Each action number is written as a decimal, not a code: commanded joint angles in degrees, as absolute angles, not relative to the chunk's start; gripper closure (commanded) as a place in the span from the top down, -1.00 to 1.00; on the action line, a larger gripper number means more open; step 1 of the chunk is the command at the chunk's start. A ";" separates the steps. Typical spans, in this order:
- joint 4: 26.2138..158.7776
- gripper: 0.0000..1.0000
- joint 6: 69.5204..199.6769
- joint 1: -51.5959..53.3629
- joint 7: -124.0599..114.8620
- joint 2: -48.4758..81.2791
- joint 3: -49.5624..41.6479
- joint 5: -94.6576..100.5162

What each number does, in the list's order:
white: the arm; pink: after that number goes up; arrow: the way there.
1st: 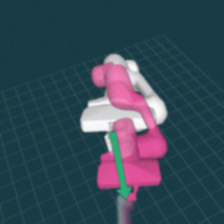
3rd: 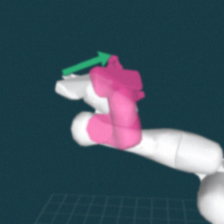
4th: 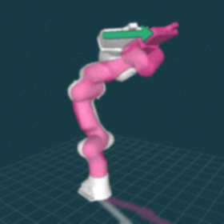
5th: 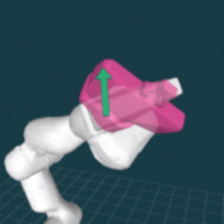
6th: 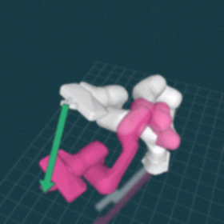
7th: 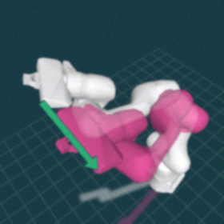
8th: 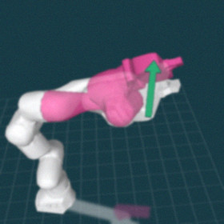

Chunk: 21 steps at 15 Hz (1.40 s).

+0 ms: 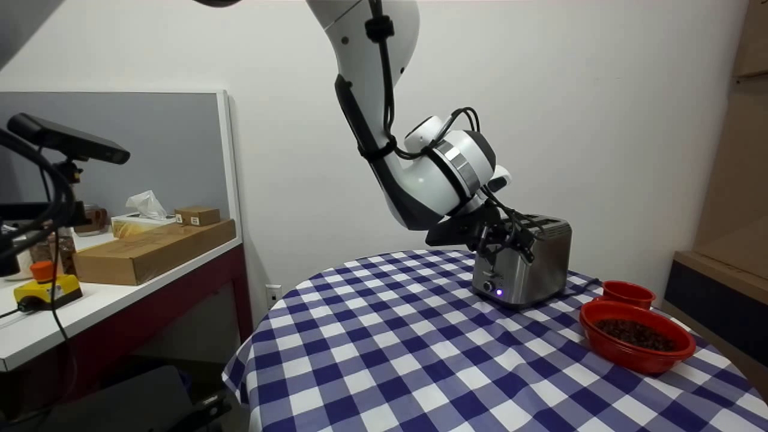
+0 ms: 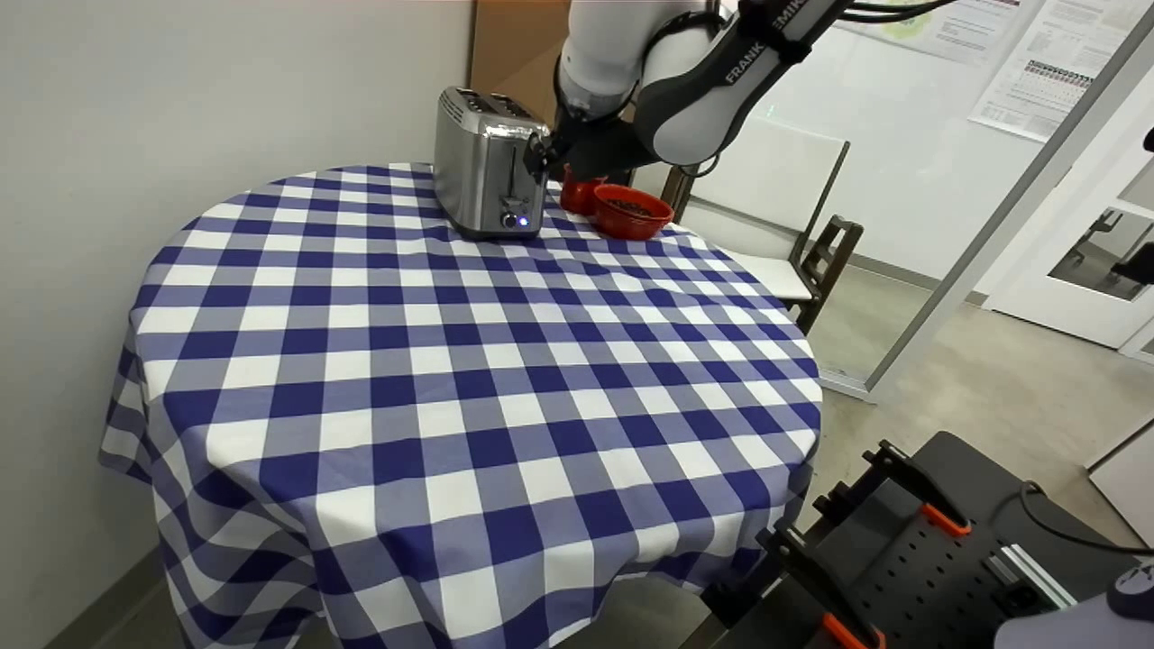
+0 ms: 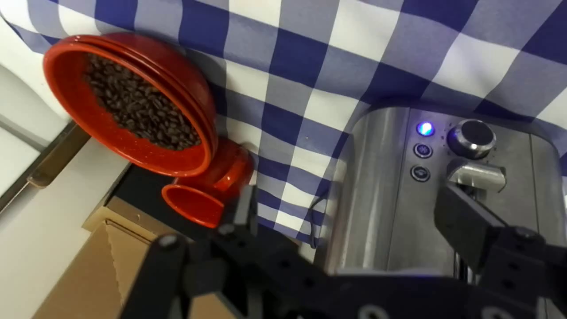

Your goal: Turn off the toaster

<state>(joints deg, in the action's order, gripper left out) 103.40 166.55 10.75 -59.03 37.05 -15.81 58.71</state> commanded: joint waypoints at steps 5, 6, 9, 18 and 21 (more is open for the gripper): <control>97.00 1.00 164.26 14.40 -63.57 44.39 -17.77 59.69; 97.23 1.00 163.46 13.92 -62.49 44.57 -17.00 58.91; 97.72 1.00 160.33 12.47 -59.58 44.75 -14.86 56.65; 95.86 1.00 156.39 10.39 -54.74 45.95 -13.38 52.05; 94.97 1.00 156.56 10.34 -54.77 46.83 -13.50 52.00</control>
